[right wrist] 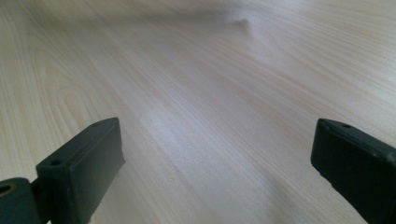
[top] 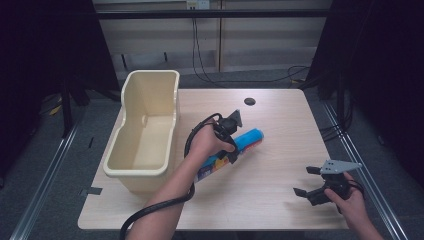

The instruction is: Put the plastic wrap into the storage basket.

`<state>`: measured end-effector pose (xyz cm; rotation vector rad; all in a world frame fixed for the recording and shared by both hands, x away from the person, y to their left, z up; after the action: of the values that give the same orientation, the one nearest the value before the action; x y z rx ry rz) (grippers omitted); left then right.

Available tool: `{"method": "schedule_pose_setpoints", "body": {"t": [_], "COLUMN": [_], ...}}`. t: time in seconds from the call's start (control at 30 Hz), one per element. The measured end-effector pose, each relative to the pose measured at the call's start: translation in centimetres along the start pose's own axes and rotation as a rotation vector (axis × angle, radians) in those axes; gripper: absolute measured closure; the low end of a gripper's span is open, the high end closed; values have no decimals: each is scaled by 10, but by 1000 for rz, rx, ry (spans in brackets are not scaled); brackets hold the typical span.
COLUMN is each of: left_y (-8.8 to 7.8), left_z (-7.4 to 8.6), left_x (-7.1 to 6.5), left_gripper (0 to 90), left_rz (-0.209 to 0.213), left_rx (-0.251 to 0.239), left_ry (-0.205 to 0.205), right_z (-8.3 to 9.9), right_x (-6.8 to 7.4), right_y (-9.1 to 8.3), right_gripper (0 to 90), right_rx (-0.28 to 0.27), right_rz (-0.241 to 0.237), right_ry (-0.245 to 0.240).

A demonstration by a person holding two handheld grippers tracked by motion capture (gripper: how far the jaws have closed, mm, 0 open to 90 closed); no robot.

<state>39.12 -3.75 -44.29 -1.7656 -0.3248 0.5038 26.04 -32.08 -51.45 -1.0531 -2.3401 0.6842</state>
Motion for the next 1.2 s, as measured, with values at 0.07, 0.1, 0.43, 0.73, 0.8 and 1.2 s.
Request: {"method": "schedule_pose_setpoints", "body": {"t": [0.07, 0.1, 0.43, 0.73, 0.8, 1.2], "left_y": [-5, -8, -43, -67, -72, -100], "left_z": [0, 0, 5, 10, 11, 22], "left_x": [0, 0, 6, 9, 9, 14], "left_gripper": [322, 322, 322, 322, 322, 322], "left_rz": [-6, -2, -10, -15, -10, -13], "left_rx": [-12, -13, -13, -20, -24, -38], "left_ry": [-13, -16, -49, -71, -82, -113], "right_z": [0, 0, 0, 0, 0, 1], "right_x": [0, 0, 0, 1, 1, 1], "right_y": [0, 0, 1, 2, 2, 1], "right_gripper": [24, 24, 24, 24, 24, 24], "right_rx": [0, -2, -3, -2, -1, 6], "right_rz": [1, 1, -2, -4, -4, -8], "right_ry": [0, 4, 3, 0, 5, 5]}}
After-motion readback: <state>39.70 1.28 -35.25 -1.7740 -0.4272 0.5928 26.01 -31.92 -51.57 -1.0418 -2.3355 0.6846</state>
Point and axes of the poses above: each handheld gripper's, and its own axes: y roughly forward along the jaws, z roughly out of its underside, x roughly to its left, the point moved 5 cm from there along y, roughly forward along the jaws, and after that the axes turned 10 degrees about y, right-handed, at the moved point
